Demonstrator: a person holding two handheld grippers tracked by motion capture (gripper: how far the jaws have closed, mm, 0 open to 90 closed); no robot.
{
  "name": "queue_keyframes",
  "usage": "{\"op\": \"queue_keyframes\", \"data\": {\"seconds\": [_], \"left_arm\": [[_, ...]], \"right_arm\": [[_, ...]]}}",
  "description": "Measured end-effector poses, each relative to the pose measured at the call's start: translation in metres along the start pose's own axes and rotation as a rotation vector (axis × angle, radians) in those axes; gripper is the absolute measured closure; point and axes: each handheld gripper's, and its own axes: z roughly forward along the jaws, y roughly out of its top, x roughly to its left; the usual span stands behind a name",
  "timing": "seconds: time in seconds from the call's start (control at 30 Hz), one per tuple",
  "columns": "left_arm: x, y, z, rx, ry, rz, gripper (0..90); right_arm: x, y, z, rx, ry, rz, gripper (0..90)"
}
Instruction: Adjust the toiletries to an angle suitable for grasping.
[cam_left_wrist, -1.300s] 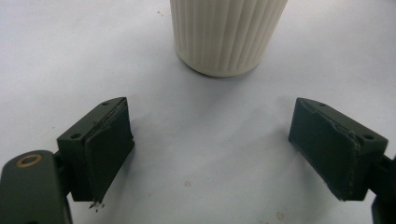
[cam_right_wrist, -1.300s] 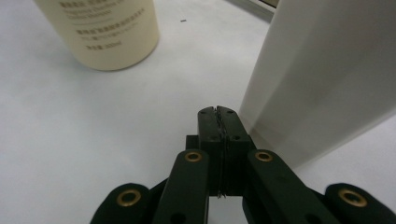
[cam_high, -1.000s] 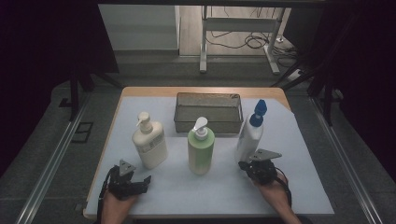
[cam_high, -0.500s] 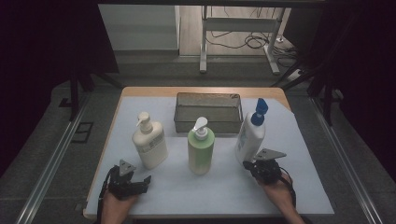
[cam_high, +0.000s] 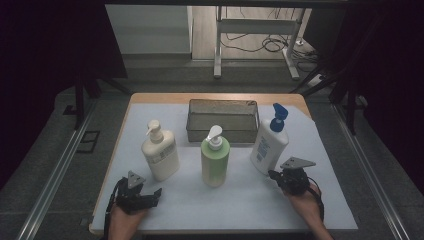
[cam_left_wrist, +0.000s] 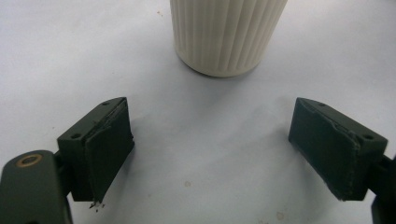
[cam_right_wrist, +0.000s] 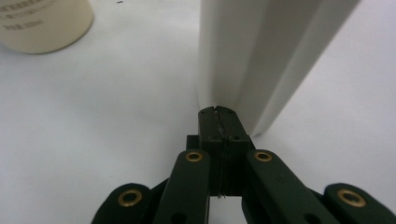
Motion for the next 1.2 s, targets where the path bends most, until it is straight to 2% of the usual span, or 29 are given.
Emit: {"op": "queue_keyframes", "data": {"seconds": [0.13,0.2,0.43,0.7,0.93,1.2], "left_arm": [[0.0,0.0,0.0,0.0,0.0,0.0,13.2],[0.0,0.0,0.0,0.0,0.0,0.0,13.2],[0.0,0.0,0.0,0.0,0.0,0.0,13.2],[0.0,0.0,0.0,0.0,-0.001,-0.001,13.2],[0.0,0.0,0.0,0.0,-0.001,-0.002,13.1],[0.0,0.0,0.0,0.0,-0.002,-0.002,13.1]], "right_arm": [[-0.007,-0.001,-0.001,-0.002,-0.013,0.013,89.5],[-0.01,-0.001,0.0,-0.006,-0.005,0.024,89.4],[-0.008,-0.002,-0.001,-0.011,0.012,0.02,85.7],[-0.004,-0.001,-0.012,-0.013,0.028,0.014,76.9],[-0.004,0.0,-0.025,0.017,0.04,0.001,58.8],[-0.006,0.003,-0.038,0.014,0.044,-0.002,48.1]]}}
